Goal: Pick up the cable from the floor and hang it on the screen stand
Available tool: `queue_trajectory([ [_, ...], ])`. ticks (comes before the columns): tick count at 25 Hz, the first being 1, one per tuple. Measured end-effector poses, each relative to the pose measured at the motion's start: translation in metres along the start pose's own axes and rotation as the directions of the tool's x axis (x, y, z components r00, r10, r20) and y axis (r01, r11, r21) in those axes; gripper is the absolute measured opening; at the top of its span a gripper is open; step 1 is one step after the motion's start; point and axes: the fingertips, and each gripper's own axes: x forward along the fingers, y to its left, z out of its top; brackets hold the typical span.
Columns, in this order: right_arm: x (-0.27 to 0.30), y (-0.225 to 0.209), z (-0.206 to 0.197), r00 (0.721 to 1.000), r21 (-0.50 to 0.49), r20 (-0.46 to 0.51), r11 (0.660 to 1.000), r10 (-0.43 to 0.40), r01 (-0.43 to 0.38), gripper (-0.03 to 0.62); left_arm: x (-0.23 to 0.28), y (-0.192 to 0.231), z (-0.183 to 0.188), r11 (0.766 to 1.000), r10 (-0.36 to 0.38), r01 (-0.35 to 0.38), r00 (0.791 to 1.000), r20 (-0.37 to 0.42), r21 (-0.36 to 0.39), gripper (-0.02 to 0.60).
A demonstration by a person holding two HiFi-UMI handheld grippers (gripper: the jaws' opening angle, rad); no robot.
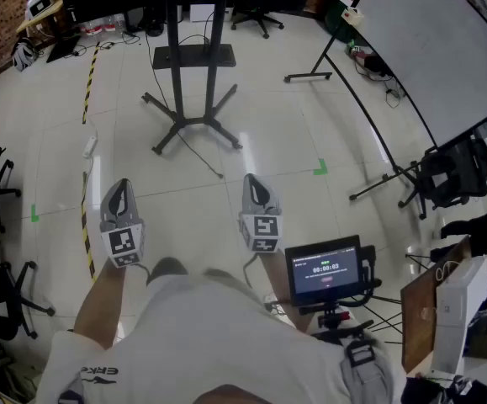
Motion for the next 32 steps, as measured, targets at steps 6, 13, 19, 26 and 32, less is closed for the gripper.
queue_trajectory([
  [6,0.039,-0.013,-0.003,1.0,-0.02,-0.025,1.0,-0.017,0.016,0.014,0.042,0.016,-0.007,1.0,0.015,-0.015,1.0,-0.016,-0.015,0.002],
  [13,0.117,-0.014,0.021,0.999,-0.081,0.0,0.995,-0.051,0.051,0.014,0.135,0.042,-0.015,0.999,-0.023,0.023,1.0,0.014,-0.031,0.002],
  [19,0.191,-0.007,0.055,0.994,-0.119,0.005,0.987,-0.105,0.105,0.014,0.227,0.085,-0.016,0.997,-0.063,0.064,0.998,0.015,-0.044,0.003],
  [26,0.272,0.002,0.077,0.992,-0.147,0.0,0.981,-0.127,0.126,0.014,0.31,0.128,-0.021,0.995,-0.087,0.088,0.996,0.018,-0.046,0.002],
  [32,0.33,0.008,0.078,0.995,-0.153,-0.023,0.984,-0.094,0.09,0.014,0.352,0.143,-0.032,0.995,-0.084,0.082,0.996,-0.03,-0.047,0.002],
])
